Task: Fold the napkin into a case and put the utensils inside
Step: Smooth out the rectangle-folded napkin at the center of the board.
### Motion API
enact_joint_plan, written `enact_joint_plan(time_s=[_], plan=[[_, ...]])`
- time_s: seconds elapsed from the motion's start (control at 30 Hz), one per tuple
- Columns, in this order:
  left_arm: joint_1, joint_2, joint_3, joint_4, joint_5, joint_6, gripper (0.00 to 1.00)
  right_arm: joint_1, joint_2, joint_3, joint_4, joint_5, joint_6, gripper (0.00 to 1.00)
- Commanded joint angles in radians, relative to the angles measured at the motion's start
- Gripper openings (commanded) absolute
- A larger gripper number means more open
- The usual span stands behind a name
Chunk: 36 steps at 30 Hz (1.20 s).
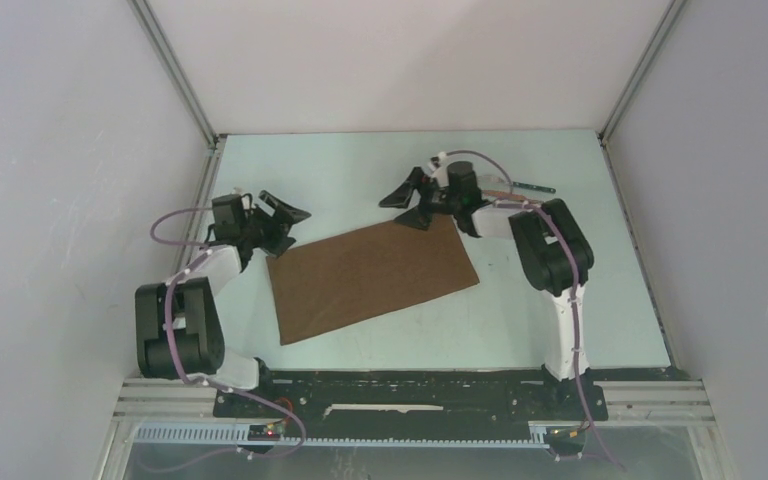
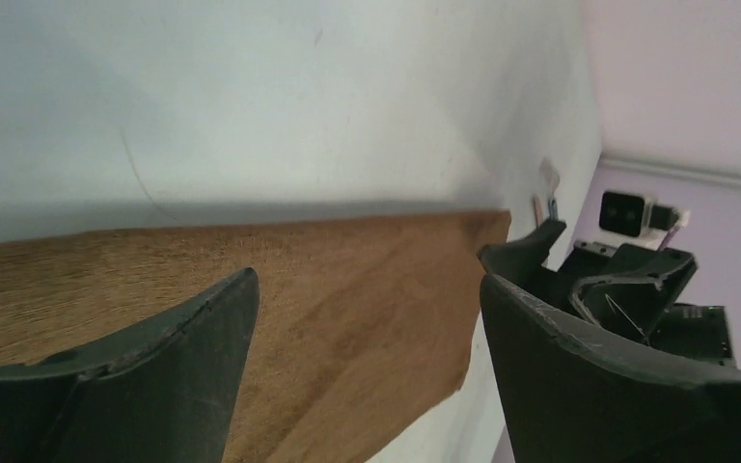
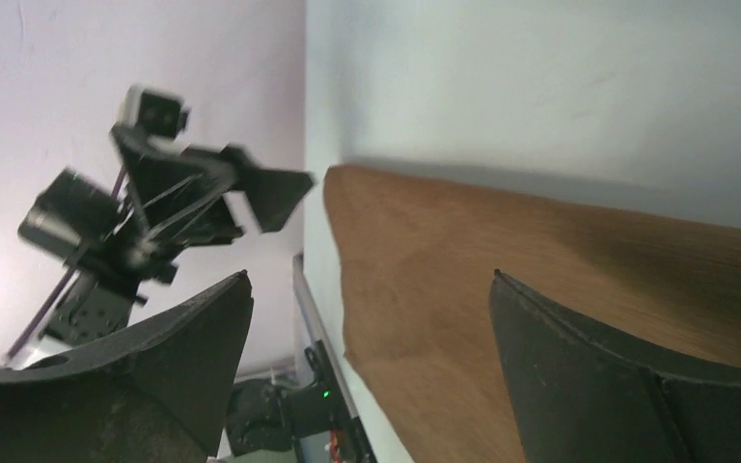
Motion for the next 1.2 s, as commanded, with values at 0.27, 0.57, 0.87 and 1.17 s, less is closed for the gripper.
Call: enact_joint_plan(time_s=[0.27,0.57,0.87,1.17], plan=[[0.1,0.179,-0.01,0.011,0.044,0.017,0.89,0.131,0.226,0.173,0.199,-0.015,0.141,1.0],[0.161,0.19,-0.046,-0.125,-0.049,0.023,0.9,0.084,0.248,0.173,0.104,0.0,0.116,1.0],[0.083,0.043,0.067,-0.227,-0.096,0.103,0.91,0.129,0.15,0.232,0.012,0.004,0.065,1.0],[-0.101,0.157,0.118,-0.025,0.043,-0.014,0.91,0.231,0.231,0.311,0.133,0.012,0.183,1.0]])
